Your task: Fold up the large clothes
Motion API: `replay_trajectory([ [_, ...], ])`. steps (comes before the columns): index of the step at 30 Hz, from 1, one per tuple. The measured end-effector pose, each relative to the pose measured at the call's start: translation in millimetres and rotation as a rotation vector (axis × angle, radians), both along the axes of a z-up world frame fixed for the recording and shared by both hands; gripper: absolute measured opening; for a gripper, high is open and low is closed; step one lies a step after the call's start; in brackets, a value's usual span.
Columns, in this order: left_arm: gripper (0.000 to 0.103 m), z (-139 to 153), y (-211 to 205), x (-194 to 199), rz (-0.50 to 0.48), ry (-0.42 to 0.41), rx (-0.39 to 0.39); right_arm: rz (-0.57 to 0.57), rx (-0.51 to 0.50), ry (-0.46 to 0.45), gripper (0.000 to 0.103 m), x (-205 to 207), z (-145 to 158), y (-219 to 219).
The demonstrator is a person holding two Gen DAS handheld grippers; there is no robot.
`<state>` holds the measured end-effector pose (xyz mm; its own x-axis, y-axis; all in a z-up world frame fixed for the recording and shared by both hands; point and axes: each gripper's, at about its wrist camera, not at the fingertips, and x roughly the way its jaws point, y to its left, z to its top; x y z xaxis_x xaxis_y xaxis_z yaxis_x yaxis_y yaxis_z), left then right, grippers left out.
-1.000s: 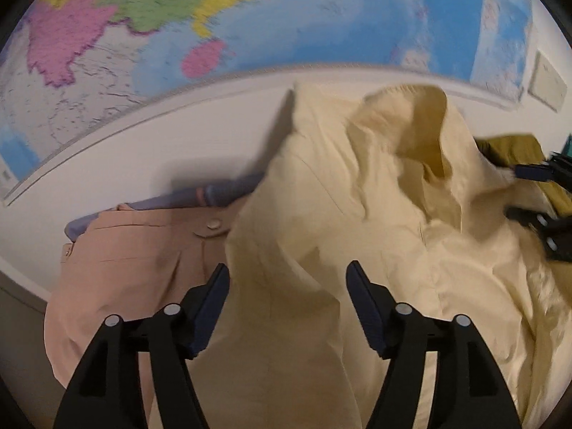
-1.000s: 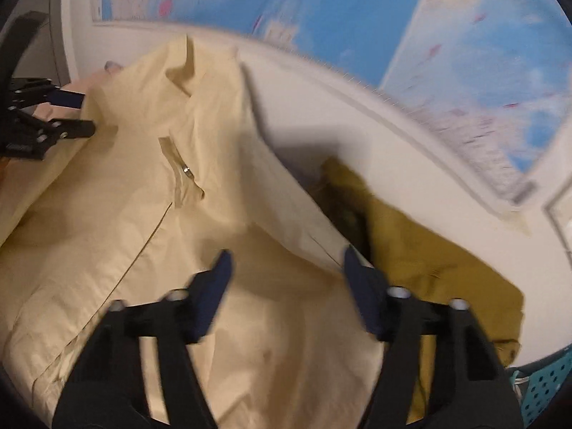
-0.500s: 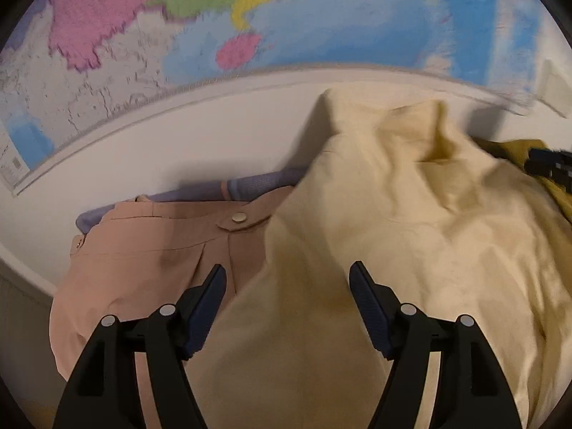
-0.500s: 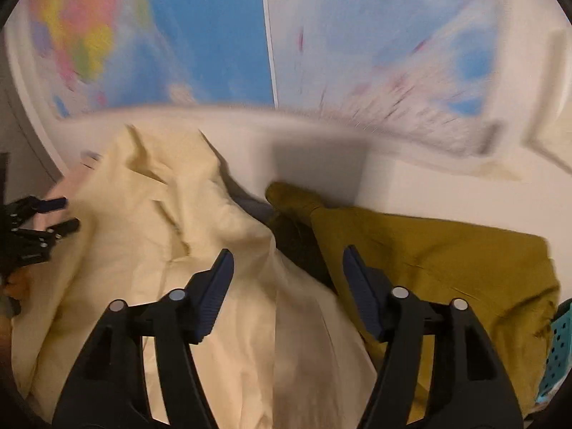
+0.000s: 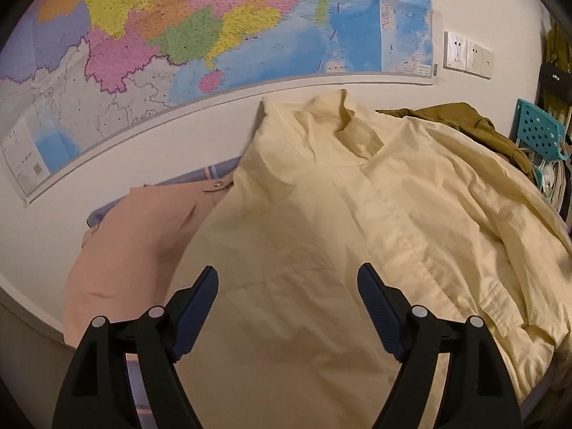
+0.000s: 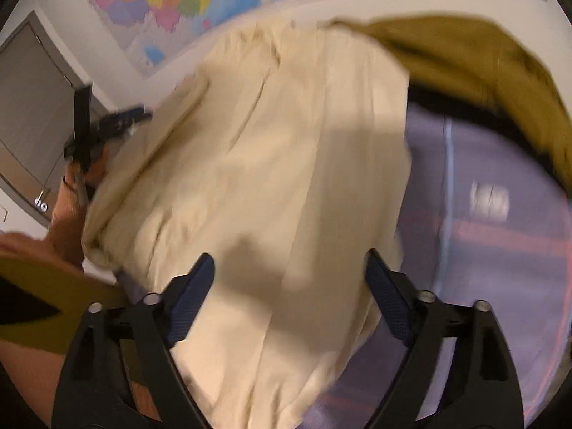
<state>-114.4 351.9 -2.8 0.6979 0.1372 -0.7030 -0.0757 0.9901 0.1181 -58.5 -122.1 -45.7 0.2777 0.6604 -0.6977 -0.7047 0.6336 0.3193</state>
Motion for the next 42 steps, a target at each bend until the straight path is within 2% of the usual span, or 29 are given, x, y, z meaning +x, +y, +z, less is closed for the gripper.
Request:
replay_trajectory([
  [1,0.078,-0.4,-2.3,-0.8,0.005,0.000,-0.002,-0.009,0.001,0.007,0.020,-7.6,-5.6,-5.1],
  [2,0.078,-0.8,-4.1,-1.2,0.009,0.000,-0.003,-0.025,0.006,0.012,0.007,-8.0,-3.8,-9.5],
  [4,0.078,0.3,-7.4,-1.8,0.018,0.000,0.000,-0.077,0.033,-0.039,0.003,-5.9,18.7,-22.2],
  [8,0.078,8.3,-11.4,-9.5,0.030,-0.015,0.044,-0.222,-0.015,-0.313,0.003,10.5,104.5,-38.3],
  [9,0.078,10.4,-11.0,-12.6,0.031,-0.019,0.051,-0.276,-0.069,-0.394,0.004,16.7,122.2,-41.3],
  [11,0.078,12.5,-11.4,-22.8,0.030,-0.025,0.057,-0.292,-0.121,-0.435,0.007,32.8,132.0,-42.1],
  [13,0.079,9.7,-11.9,-34.3,0.036,-0.015,0.063,-0.344,-0.223,-0.438,0.020,55.9,120.8,-36.8],
  [14,0.079,7.3,-13.5,-41.2,0.036,-0.008,0.067,-0.358,-0.263,-0.418,0.023,66.4,108.1,-35.4],
  [18,0.081,-3.7,-18.4,-75.6,0.009,0.019,0.038,-0.426,-0.295,-0.242,0.035,101.1,41.4,-46.4],
  [20,0.083,-2.2,-25.8,-98.4,-0.028,0.022,0.018,-0.439,-0.280,-0.217,0.049,99.2,26.7,-50.8],
  [22,0.090,-1.3,-39.8,-116.5,-0.073,0.018,-0.014,-0.456,-0.216,-0.263,0.072,83.2,30.9,-51.2],
  [24,0.094,-5.3,-56.9,-130.0,-0.123,0.024,-0.006,-0.458,-0.154,-0.324,0.076,64.6,42.3,-51.6],
  [26,0.094,-24.8,-72.9,-130.7,-0.108,0.091,0.087,-0.446,-0.082,-0.358,0.079,49.0,55.0,-53.1],
  [27,0.087,-37.9,-74.9,-127.5,-0.083,0.143,0.110,-0.432,-0.048,-0.370,0.079,40.8,61.4,-51.4],
  [28,0.067,-45.5,-74.3,-127.1,-0.056,0.172,0.119,-0.422,-0.033,-0.382,0.079,34.9,62.6,-51.7],
  [29,0.056,-53.5,-68.7,-123.6,-0.019,0.204,0.118,-0.407,-0.025,-0.394,0.079,30.1,63.7,-51.2],
  [30,0.043,-55.2,-58.2,-122.4,0.009,0.218,0.058,-0.392,-0.022,-0.407,0.079,23.6,64.3,-48.8],
  [31,0.028,-47.9,-49.3,-125.0,0.010,0.193,-0.013,-0.372,-0.012,-0.420,0.079,16.0,65.9,-44.6],
  [32,0.023,-36.9,-43.0,-128.2,0.012,0.164,-0.054,-0.350,-0.001,-0.431,0.079,10.6,67.8,-42.6],
  [33,0.011,-21.9,-37.3,-130.9,0.040,0.123,-0.034,-0.323,0.012,-0.442,0.079,3.6,70.7,-38.6],
  [34,0.008,-9.0,-31.5,-133.4,0.069,0.092,-0.006,-0.310,0.025,-0.450,0.079,-1.6,70.0,-39.0],
  [37,0.007,39.4,7.1,-141.1,0.143,-0.010,-0.077,-0.224,0.089,-0.445,0.079,-16.2,73.8,-31.8],
  [39,0.006,63.0,22.3,-142.2,0.228,-0.063,0.040,-0.180,0.092,-0.434,0.079,-21.7,71.1,-23.5],
  [41,0.006,70.4,35.1,-134.1,0.290,-0.059,0.078,-0.166,0.093,-0.421,0.079,-23.1,65.7,-19.1],
  [42,0.010,70.3,48.0,-125.9,0.349,-0.042,0.123,-0.149,0.095,-0.396,0.079,-22.4,60.4,-16.3],
])
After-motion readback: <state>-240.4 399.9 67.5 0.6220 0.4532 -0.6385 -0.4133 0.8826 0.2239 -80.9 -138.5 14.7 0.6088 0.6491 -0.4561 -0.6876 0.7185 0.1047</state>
